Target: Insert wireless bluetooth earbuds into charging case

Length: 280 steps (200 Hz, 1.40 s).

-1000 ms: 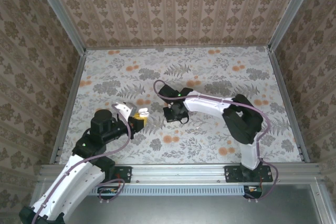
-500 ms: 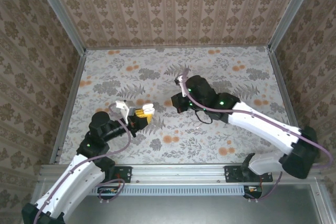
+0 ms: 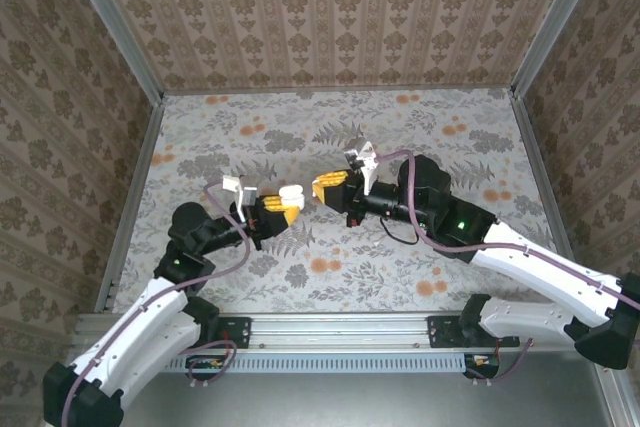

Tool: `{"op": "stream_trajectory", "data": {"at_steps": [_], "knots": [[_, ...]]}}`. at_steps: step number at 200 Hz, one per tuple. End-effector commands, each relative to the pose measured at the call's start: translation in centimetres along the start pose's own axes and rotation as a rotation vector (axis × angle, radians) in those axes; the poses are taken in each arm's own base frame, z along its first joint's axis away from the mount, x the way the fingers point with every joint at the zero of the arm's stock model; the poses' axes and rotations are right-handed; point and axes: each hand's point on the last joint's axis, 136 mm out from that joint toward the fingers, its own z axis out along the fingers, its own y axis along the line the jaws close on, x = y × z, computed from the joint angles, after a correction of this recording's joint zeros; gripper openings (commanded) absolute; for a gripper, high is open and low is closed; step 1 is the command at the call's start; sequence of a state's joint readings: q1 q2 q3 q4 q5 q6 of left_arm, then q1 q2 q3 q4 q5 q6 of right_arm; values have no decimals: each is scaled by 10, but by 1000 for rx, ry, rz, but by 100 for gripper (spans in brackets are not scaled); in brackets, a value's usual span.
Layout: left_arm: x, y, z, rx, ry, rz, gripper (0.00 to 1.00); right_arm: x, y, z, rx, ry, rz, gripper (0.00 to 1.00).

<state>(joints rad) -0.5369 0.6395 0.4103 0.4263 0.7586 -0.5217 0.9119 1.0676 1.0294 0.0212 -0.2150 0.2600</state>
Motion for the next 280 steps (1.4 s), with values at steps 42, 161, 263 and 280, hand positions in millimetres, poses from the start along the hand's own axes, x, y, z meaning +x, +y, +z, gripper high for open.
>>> {"op": "stream_trajectory", "data": {"at_steps": [42,161,263,280], "knots": [[-32,-36,3,113,-56,42,0,-10,21,14,-57,-20,-124,3],[-29,-45,8,150,-30,43,0,-10,13,18,6,-12,-191,1],[-33,-45,6,134,-48,45,0,9,21,11,-46,33,-173,1],[-34,-44,6,129,-51,47,0,13,22,9,-48,43,-169,1]]}}
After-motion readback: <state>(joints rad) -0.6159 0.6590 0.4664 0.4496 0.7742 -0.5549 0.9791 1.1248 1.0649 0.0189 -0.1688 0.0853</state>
